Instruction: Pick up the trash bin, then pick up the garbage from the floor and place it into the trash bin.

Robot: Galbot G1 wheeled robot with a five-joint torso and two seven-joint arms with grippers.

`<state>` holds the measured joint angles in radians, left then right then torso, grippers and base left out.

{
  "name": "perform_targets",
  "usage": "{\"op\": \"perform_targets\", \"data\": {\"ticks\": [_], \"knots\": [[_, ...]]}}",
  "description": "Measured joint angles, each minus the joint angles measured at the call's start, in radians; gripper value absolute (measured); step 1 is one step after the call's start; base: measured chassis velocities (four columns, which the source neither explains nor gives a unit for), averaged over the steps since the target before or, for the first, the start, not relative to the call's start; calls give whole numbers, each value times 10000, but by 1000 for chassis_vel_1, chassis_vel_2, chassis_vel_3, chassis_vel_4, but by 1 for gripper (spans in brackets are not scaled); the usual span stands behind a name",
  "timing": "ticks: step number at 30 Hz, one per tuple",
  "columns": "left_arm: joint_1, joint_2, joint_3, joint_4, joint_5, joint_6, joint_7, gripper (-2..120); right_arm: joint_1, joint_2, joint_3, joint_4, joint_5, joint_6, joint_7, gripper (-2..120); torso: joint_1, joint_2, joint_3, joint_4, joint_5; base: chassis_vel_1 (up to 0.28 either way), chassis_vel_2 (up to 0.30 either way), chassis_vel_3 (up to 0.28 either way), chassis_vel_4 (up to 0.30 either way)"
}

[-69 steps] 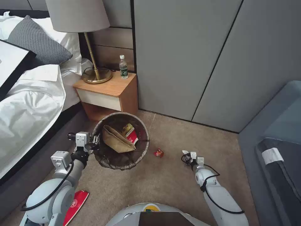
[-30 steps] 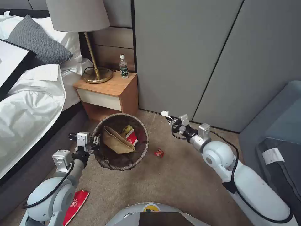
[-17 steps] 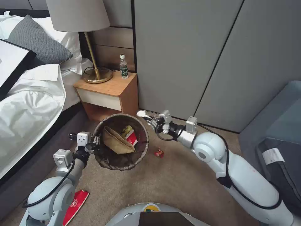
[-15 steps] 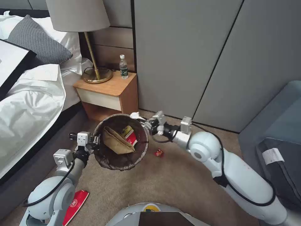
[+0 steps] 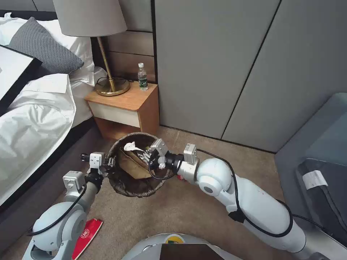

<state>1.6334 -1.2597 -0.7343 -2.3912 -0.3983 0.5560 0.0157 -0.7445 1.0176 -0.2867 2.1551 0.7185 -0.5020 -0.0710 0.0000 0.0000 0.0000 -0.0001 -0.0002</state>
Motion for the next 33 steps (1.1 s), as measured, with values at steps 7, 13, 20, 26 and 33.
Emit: {"op": "perform_targets", "data": {"ticks": [7, 13, 20, 26, 33], "knots": [[-67, -6, 29, 10, 3, 59, -4, 2, 74, 146, -287, -182, -269, -190, 190, 2, 0, 0, 0, 0, 1, 0, 0, 0, 0], [-61, -37, 26, 10, 18, 63, 0, 2, 73, 146, -278, -216, -472, -204, 208, 25, 0, 0, 0, 0, 2, 0, 0, 0, 0], [-52, -56, 40, -9, 35, 62, 1, 2, 79, 134, -250, -200, -573, -157, 215, 49, 0, 0, 0, 0, 2, 0, 0, 0, 0], [-33, -77, 37, -52, 42, 54, 4, 2, 76, 138, -260, -197, -648, -70, 213, 70, 0, 0, 0, 0, 2, 0, 0, 0, 0], [-41, -112, 46, -59, 67, 33, 14, 2, 54, 95, -233, -191, -694, 32, 205, 95, 0, 0, 0, 0, 2, 0, 0, 0, 0]]}}
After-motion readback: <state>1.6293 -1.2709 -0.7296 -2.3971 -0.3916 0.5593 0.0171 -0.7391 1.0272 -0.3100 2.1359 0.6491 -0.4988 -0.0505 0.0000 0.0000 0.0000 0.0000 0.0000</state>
